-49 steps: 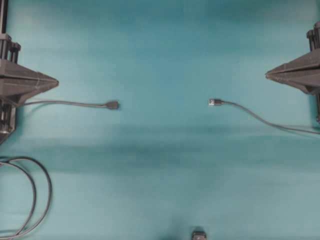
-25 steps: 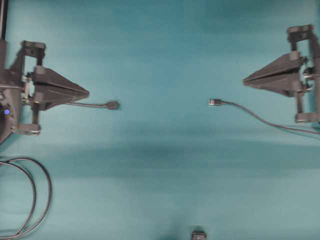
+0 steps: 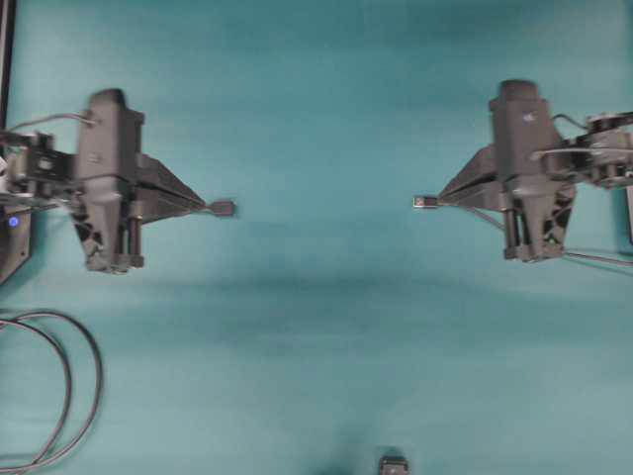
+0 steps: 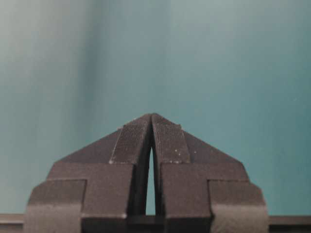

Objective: Insert the USB using both arms.
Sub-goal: 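Lower both grippers over the USB cable ends on the table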

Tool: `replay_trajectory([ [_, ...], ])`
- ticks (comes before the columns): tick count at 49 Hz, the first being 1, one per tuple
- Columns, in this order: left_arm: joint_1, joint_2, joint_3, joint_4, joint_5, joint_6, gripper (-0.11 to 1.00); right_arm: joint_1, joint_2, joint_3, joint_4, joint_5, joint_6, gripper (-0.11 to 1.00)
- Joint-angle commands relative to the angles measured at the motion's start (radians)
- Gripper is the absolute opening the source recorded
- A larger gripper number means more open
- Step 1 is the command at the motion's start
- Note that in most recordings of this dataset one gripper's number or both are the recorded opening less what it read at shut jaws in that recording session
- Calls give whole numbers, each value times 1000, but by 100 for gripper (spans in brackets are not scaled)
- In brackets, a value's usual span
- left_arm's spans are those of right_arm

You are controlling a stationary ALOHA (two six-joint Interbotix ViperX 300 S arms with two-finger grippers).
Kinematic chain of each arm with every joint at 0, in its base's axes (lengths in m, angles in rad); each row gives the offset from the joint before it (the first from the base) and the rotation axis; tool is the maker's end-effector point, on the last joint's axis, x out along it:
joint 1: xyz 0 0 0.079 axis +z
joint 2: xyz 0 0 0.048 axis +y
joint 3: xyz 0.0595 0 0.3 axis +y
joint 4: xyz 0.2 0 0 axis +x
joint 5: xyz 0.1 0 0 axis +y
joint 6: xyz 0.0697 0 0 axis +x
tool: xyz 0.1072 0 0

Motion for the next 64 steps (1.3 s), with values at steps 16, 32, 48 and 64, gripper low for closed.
replay_trajectory([
  [16, -5, 37, -25, 5, 6, 38, 75, 3, 18, -34, -2, 60, 57, 13],
  [32, 3, 84, -5, 5, 2, 52, 81, 2, 60, -25, -2, 58, 95, 67],
  [48, 35, 190, -20, 15, -5, 109, 88, -14, 215, -32, -29, 43, 95, 66],
  [64, 75, 272, -48, 14, 2, 137, 88, -72, 302, -52, -55, 43, 95, 66],
])
